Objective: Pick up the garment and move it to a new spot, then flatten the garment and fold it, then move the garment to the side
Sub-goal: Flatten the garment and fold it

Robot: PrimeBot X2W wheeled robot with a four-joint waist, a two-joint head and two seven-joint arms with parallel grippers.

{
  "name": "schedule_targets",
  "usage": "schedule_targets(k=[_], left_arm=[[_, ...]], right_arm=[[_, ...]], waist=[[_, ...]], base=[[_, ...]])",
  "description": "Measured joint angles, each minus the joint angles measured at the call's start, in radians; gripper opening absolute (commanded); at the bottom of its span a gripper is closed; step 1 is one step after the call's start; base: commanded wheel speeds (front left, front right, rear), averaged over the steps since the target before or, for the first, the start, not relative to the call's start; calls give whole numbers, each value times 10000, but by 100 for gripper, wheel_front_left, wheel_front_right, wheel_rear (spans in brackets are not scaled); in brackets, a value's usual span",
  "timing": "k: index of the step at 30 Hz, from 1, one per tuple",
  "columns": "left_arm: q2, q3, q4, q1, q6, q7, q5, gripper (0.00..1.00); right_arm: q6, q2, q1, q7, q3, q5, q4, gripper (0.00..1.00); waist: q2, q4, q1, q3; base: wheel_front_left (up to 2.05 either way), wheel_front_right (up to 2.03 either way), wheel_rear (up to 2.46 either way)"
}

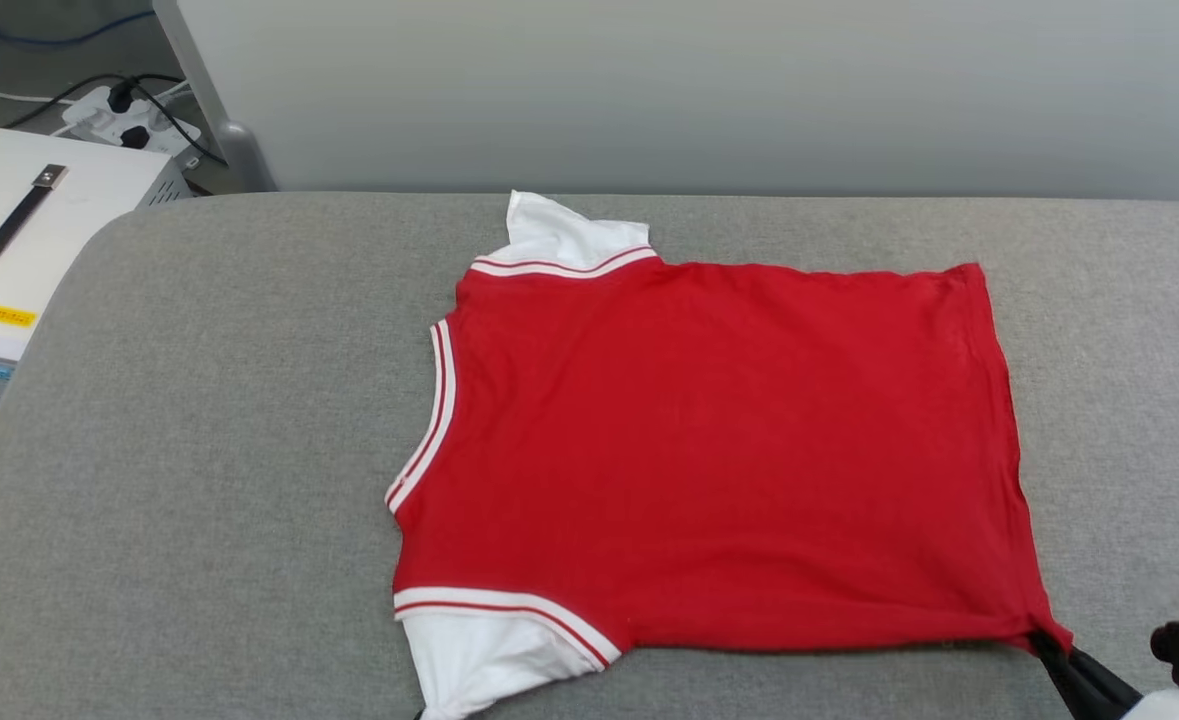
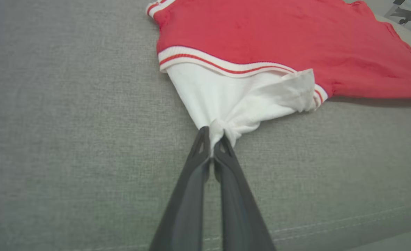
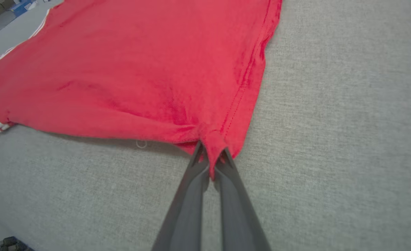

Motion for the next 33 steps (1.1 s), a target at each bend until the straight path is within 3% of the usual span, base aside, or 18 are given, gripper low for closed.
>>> schedule_targets(k=[8,16,24,33], left_arm=[[113,-397,-58,397,-33,144,-151,0],[430,-437,-188,-519,-35,117,42,0],[1147,-1018,105,-3679,-54,105,222,0],[1783,-2219,1406,-6531,-79,142,-251,0]], right_arm=[[0,36,1542,851,-1045,-65,-1083,0],[0,472,1398,1496,-1724,-476,-1714,0],[0,694,-43,1841,-2259,-669,-2027,0],[0,798,-1802,2447,-1845,-571,-1829,0]], waist=[[0,252,0,-109],[0,216,0,10],[0,-42,0,677],[0,-386,1,1592]], base=[[0,0,0],[0,0,0],[0,0,0],[0,0,0]])
